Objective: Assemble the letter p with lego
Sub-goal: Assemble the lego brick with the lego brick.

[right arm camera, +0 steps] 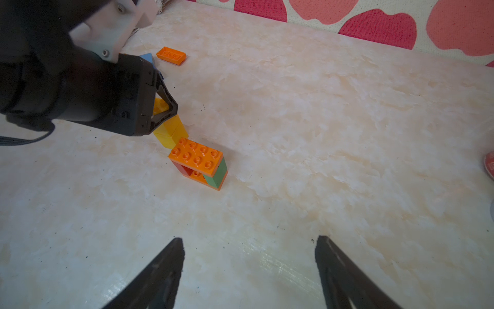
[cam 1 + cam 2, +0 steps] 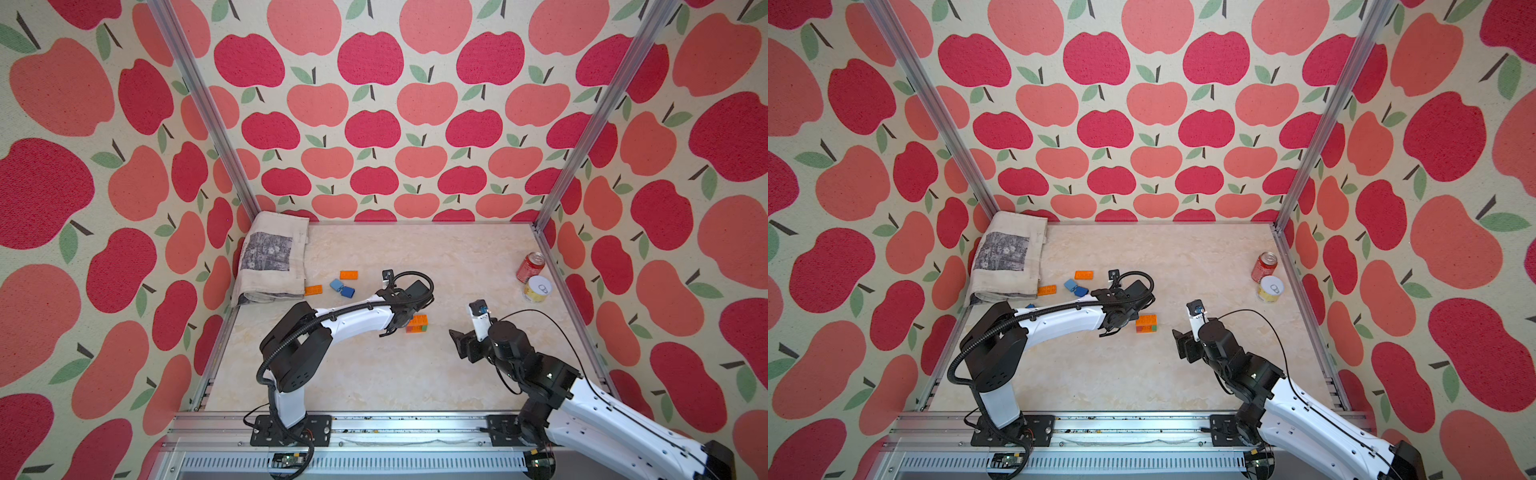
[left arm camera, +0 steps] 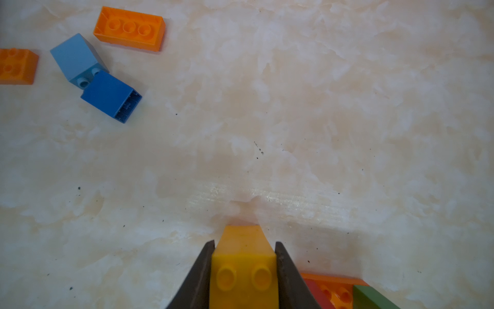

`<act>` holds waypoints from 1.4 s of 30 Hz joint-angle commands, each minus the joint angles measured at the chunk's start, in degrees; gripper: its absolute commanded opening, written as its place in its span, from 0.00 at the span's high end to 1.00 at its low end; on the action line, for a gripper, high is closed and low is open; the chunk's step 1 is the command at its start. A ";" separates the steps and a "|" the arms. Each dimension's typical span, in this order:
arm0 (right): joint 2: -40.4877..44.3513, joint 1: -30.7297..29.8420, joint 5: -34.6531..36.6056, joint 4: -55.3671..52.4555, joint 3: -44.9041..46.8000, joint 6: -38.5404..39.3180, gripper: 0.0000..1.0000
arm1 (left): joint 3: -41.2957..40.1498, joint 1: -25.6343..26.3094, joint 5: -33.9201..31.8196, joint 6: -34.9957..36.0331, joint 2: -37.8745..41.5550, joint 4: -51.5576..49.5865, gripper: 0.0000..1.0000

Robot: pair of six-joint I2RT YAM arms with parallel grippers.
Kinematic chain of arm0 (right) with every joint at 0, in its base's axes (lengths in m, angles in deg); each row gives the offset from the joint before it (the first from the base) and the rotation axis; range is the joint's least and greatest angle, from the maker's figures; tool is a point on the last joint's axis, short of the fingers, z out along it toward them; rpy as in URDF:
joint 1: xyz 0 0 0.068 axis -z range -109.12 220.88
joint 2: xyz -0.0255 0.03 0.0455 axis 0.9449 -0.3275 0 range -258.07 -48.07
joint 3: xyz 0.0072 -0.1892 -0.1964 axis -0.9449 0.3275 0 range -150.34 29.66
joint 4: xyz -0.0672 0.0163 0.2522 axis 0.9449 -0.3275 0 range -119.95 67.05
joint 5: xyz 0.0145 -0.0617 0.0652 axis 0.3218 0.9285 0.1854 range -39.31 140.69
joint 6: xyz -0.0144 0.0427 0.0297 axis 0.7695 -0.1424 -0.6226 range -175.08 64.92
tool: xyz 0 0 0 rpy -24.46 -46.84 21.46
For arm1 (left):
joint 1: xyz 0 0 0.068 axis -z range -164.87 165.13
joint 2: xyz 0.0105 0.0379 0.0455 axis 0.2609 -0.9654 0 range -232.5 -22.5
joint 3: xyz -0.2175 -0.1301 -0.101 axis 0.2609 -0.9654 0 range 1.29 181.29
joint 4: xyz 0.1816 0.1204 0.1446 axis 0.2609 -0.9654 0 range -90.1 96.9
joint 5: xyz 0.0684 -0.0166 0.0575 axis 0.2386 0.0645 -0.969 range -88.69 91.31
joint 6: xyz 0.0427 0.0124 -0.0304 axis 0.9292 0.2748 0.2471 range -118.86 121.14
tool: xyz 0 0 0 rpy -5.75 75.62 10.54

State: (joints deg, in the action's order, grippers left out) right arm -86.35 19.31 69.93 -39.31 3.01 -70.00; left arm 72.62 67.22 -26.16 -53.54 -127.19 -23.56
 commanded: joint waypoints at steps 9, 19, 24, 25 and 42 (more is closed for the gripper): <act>0.01 0.42 1.66 0.19 0.61 -0.63 0.19 | -2.80 -2.17 13.76 3.81 -8.74 -9.06 0.90; -1.19 0.42 2.47 0.22 0.11 -0.39 0.19 | -3.59 -0.79 14.09 5.28 -5.49 -8.16 0.88; -1.84 0.42 2.72 0.16 -0.15 -0.33 0.19 | -4.63 -0.51 14.18 5.45 -3.62 -6.08 0.86; -1.88 0.42 2.76 0.12 -0.22 -0.33 0.19 | -5.06 -0.46 13.95 5.70 -2.92 -5.25 0.85; -1.97 0.40 2.77 -0.87 -1.56 -0.47 0.19 | -3.69 -0.24 12.52 10.20 1.42 -0.85 0.48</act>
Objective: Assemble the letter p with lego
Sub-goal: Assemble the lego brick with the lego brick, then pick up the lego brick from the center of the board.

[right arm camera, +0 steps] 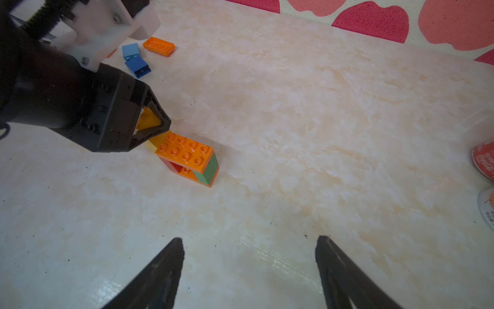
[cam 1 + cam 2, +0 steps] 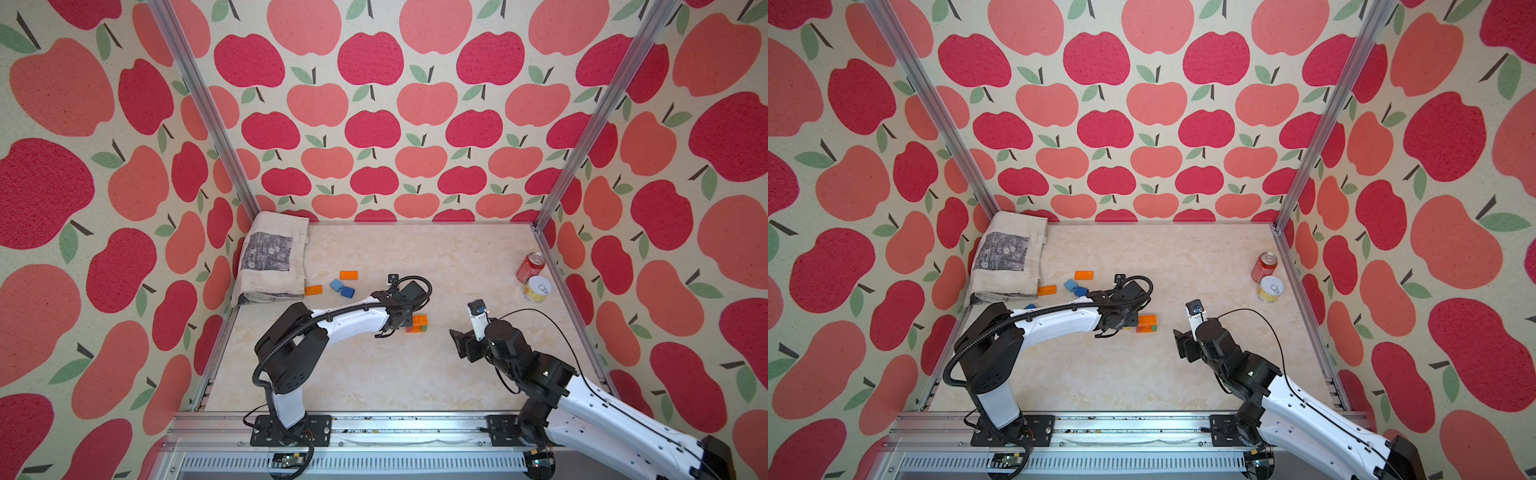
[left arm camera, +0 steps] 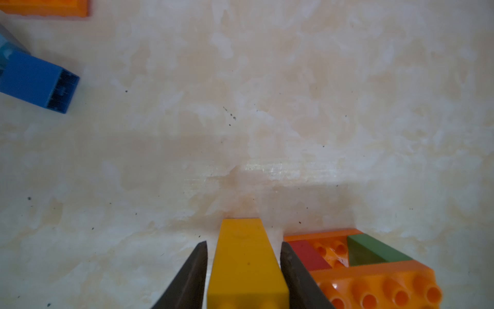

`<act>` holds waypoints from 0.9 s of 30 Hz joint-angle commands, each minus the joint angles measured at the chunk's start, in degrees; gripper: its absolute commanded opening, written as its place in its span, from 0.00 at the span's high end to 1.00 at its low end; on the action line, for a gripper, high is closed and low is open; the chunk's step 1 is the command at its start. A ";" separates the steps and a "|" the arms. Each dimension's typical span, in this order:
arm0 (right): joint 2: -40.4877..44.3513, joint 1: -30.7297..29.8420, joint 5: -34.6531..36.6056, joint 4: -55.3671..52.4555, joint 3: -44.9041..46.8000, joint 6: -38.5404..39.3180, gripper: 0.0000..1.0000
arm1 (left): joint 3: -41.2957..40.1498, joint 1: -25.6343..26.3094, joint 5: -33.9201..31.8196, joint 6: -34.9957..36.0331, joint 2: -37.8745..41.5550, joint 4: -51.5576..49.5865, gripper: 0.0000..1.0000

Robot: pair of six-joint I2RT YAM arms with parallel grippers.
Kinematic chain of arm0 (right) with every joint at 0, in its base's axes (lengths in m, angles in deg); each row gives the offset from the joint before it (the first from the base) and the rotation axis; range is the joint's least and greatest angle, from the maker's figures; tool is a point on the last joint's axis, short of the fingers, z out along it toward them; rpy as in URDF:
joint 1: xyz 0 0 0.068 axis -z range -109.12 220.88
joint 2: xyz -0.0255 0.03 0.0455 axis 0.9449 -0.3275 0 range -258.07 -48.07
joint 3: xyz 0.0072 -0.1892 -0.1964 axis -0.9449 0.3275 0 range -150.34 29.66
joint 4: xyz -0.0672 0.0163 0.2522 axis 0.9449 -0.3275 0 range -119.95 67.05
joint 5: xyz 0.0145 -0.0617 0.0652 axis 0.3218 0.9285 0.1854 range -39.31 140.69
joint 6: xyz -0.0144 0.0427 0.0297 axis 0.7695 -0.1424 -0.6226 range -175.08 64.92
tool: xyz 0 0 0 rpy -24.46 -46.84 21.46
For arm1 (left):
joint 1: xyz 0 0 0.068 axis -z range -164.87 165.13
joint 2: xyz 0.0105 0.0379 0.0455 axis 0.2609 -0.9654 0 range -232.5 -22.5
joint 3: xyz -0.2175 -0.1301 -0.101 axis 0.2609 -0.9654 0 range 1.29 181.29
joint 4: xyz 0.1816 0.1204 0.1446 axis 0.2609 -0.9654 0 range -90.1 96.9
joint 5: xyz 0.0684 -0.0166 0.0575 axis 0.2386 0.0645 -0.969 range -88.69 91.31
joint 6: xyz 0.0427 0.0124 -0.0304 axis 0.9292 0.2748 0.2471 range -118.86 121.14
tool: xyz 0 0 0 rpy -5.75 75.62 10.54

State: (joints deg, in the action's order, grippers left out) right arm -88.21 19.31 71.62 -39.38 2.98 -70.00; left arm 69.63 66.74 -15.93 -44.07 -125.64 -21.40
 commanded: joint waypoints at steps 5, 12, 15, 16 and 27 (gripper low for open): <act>-0.74 0.39 0.97 -0.52 -1.71 -0.53 0.19 | -2.01 0.33 2.18 1.30 3.01 -1.55 0.41; -1.87 0.42 0.65 -0.63 -2.59 -0.41 0.19 | -4.31 0.15 3.31 4.63 9.35 1.46 0.34; -1.86 0.42 -0.46 -0.35 -2.90 0.48 0.19 | -6.09 -0.84 5.16 6.62 12.95 3.11 0.32; -1.85 0.42 -1.58 0.18 -2.79 1.24 0.19 | -6.84 -1.26 6.04 7.26 14.20 4.04 0.32; -9.40 0.66 -19.64 17.11 -0.27 17.22 0.17 | -29.42 -9.61 10.73 13.30 40.96 25.99 0.31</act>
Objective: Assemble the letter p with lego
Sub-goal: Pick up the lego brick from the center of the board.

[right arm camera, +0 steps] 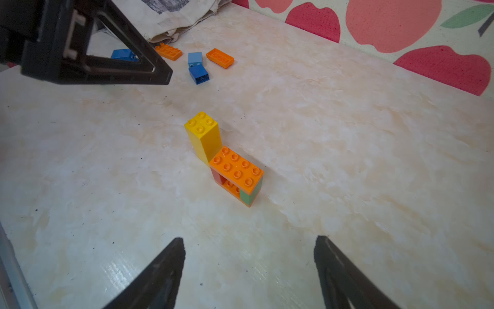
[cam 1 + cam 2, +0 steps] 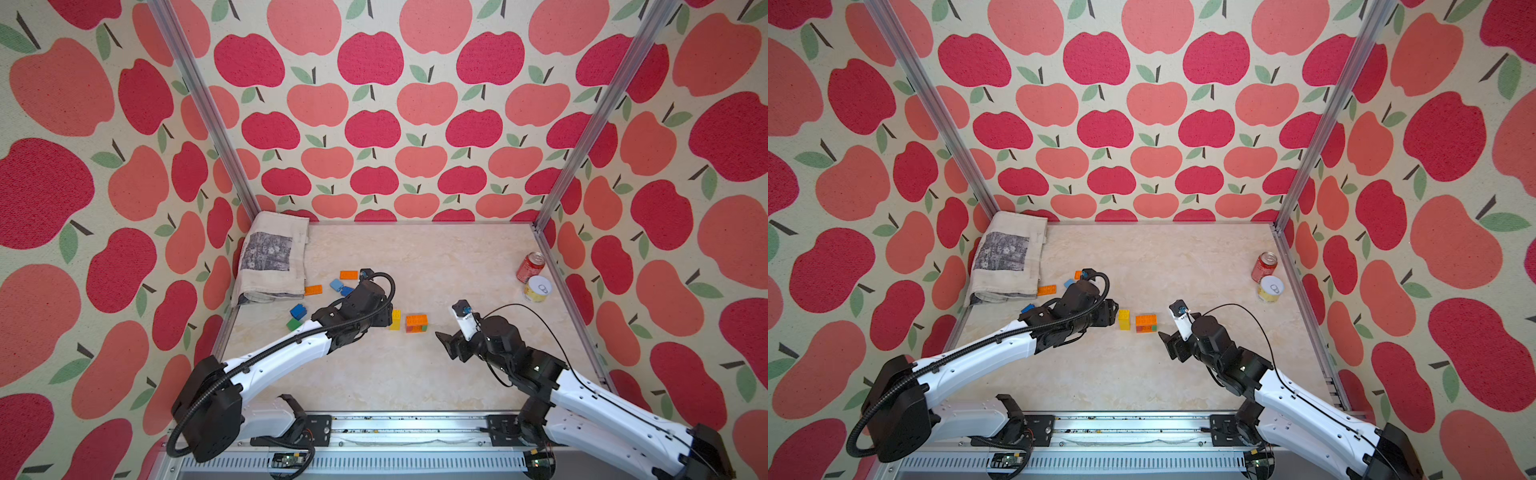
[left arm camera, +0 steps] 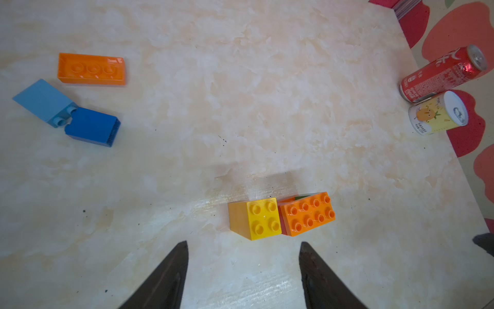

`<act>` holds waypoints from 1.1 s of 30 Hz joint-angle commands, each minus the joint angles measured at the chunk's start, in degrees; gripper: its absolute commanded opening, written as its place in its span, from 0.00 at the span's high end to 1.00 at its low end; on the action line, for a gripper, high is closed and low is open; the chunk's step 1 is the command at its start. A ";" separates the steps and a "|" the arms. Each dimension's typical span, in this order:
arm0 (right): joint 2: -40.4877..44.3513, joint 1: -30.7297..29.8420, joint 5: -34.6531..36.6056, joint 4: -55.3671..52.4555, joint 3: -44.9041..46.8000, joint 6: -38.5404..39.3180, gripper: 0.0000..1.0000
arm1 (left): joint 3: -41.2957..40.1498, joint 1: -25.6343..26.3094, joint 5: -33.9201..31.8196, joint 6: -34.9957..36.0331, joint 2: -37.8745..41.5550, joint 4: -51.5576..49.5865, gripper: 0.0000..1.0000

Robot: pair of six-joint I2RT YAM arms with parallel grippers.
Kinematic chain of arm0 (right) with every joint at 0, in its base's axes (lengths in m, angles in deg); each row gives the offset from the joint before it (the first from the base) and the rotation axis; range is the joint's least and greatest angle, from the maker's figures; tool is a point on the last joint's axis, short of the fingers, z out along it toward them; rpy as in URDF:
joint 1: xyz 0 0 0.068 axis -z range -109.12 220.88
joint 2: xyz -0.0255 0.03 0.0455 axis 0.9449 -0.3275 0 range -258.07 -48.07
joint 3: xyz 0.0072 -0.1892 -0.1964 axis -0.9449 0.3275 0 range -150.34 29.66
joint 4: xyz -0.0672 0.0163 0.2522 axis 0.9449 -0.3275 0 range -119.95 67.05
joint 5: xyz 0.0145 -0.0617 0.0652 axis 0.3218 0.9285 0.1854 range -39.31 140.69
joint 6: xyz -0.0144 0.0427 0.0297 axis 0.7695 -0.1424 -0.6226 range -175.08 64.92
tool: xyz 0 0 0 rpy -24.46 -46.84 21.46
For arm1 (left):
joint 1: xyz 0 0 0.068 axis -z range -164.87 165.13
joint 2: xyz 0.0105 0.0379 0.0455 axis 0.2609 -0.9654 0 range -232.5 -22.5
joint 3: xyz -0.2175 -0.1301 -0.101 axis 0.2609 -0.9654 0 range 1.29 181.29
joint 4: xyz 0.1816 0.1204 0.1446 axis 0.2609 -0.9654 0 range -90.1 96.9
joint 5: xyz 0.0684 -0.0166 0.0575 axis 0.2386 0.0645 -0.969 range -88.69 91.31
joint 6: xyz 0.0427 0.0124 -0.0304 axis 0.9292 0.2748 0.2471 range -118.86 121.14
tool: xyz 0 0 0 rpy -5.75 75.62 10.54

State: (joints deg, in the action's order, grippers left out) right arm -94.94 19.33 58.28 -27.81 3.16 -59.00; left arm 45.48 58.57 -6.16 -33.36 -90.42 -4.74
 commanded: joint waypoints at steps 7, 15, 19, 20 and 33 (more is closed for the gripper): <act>-20.84 2.76 -17.73 -7.47 -15.22 20.87 0.17 | -20.60 -8.47 1.51 5.98 21.91 21.34 0.23; -34.14 7.42 -23.04 -19.91 -29.53 36.76 0.18 | -28.61 -14.65 13.31 9.27 21.12 34.05 0.18; -37.94 7.76 -24.98 -23.75 -31.27 43.70 0.19 | -30.63 -15.43 15.49 12.35 20.46 37.46 0.15; -38.92 7.91 -24.32 -24.35 -31.86 44.36 0.19 | -31.07 -15.54 15.33 12.97 20.50 37.92 0.15; -47.49 9.47 -21.51 -24.05 -36.86 49.50 0.22 | -33.25 -16.42 19.59 15.08 15.48 42.74 0.14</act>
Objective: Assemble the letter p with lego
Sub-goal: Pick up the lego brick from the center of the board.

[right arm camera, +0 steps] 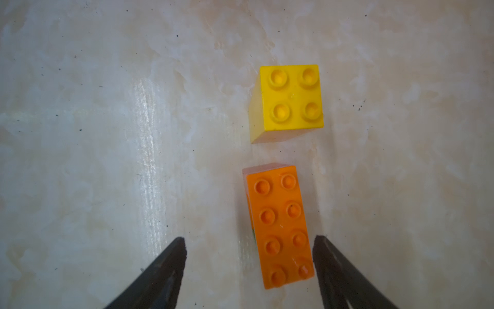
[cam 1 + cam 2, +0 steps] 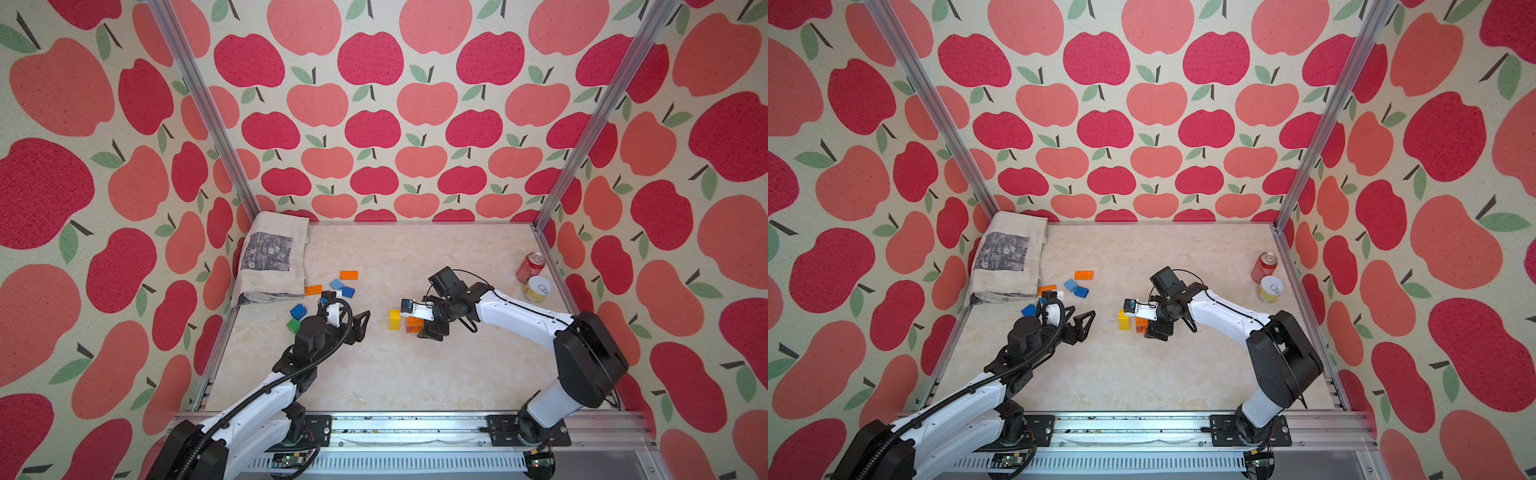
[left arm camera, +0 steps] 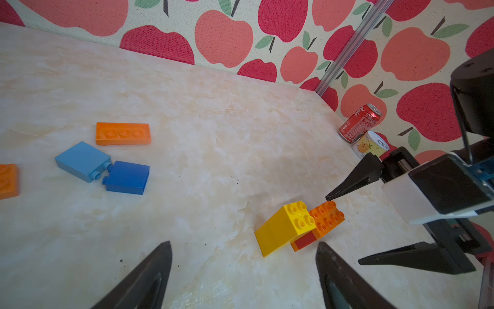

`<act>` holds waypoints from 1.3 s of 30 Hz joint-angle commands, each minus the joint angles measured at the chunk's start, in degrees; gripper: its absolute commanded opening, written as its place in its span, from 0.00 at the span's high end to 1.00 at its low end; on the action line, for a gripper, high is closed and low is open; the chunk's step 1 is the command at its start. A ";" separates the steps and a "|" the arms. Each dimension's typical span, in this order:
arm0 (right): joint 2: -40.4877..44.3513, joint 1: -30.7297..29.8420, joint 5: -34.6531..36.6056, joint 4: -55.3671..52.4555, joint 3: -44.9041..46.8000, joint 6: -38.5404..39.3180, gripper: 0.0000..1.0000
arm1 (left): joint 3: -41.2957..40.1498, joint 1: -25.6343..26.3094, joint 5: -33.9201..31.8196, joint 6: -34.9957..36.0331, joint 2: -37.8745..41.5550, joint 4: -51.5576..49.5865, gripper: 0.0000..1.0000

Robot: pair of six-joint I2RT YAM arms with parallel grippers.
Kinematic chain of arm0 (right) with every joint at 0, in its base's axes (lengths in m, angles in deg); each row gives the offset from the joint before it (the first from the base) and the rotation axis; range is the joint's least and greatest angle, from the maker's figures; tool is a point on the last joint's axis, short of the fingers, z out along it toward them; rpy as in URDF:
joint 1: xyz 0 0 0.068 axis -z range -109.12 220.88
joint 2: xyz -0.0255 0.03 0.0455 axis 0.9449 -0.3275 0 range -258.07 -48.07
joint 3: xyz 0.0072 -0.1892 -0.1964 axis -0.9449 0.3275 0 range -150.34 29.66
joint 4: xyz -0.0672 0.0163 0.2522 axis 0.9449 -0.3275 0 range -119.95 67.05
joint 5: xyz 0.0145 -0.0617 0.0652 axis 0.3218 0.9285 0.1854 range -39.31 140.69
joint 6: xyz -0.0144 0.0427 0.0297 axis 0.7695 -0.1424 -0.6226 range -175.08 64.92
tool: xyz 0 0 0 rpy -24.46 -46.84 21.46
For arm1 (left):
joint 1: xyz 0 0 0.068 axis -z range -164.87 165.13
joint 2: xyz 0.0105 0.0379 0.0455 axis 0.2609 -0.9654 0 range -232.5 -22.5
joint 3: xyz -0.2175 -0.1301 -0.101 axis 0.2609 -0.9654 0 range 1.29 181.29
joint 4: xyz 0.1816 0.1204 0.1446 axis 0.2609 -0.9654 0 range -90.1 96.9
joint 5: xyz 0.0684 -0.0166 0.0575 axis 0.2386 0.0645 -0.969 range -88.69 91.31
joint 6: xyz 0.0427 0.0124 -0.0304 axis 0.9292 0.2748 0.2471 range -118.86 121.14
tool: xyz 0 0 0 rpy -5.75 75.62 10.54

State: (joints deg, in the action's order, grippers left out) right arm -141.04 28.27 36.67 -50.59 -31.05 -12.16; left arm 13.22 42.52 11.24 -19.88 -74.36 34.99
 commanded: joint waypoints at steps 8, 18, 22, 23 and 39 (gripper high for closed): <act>-6.40 1.29 -3.25 -5.82 -7.85 5.22 0.35 | -1.04 -0.50 2.52 1.85 -1.40 2.97 0.14; -9.77 1.36 -5.55 -8.78 -10.70 6.69 0.55 | -0.50 -0.85 3.25 1.44 -3.06 2.35 0.14; -9.85 1.34 -5.28 -7.71 -10.25 7.16 0.59 | -0.32 -0.86 3.07 1.25 -2.97 1.69 0.14; -9.82 1.35 -5.09 -7.31 -10.17 7.22 0.61 | -0.29 -0.88 2.97 1.26 -2.99 1.70 0.14; -5.48 2.02 -7.26 -13.15 -13.00 7.01 0.79 | 1.27 -1.17 3.65 0.91 -6.69 0.64 0.14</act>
State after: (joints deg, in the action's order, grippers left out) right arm -148.80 29.63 32.27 -58.57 -40.91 -5.41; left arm 12.82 41.61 13.84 -19.75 -80.04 35.87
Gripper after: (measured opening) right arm 0.341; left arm 0.864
